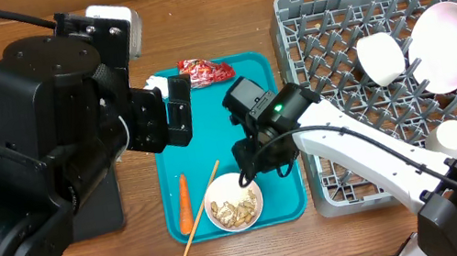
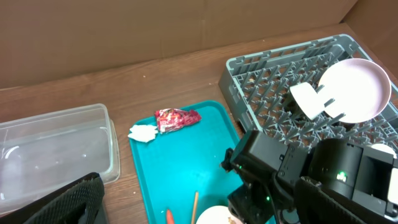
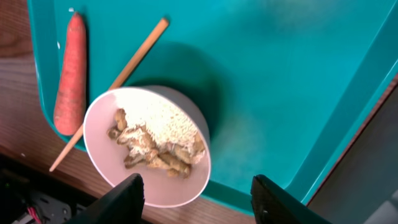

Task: Sort waste into correct bins and load items into the dishwasher

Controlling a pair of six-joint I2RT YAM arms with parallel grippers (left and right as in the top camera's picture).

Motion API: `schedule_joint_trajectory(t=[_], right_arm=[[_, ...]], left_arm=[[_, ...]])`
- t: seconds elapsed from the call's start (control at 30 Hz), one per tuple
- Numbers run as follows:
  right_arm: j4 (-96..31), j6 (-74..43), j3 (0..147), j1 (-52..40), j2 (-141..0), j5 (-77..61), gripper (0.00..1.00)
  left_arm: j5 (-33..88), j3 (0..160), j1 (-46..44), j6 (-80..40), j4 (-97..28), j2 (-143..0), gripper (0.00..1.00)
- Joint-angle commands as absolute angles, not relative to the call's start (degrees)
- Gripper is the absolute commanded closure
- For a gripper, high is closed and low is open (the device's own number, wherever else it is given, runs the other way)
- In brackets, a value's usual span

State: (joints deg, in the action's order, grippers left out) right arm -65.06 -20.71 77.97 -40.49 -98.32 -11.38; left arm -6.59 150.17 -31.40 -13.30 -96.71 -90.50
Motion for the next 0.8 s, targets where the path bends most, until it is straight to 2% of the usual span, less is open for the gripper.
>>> schedule_joint_trajectory(t=[0.0, 0.2, 0.4, 0.57, 0.77], right_arm=[[-64.5, -20.6, 78.0, -40.6, -98.0, -13.9, 0.41], [-64.8, -23.1, 78.0, -40.8, -98.0, -14.2, 0.41], [-65.1, -23.2, 75.9, -40.8, -98.1, -14.2, 0.41], [-63.6, -24.1, 75.4, -40.4, -97.8, -12.8, 0.41], [-64.2, -25.5, 79.2, -35.5, -94.7, -10.3, 0.35]], left_arm=[[-6.1, 150.1, -31.1, -12.6, -96.8, -90.6, 0.00], [-5.8, 150.1, -31.1, -12.8, -96.7, -90.6, 0.00], [-0.9, 150.1, -31.1, -13.1, -96.8, -90.6, 0.00], [7.7, 150.1, -31.1, -13.3, -96.7, -90.8, 0.00], [2.3, 146.7, -31.1, -12.4, -96.8, -91.4, 0.00]])
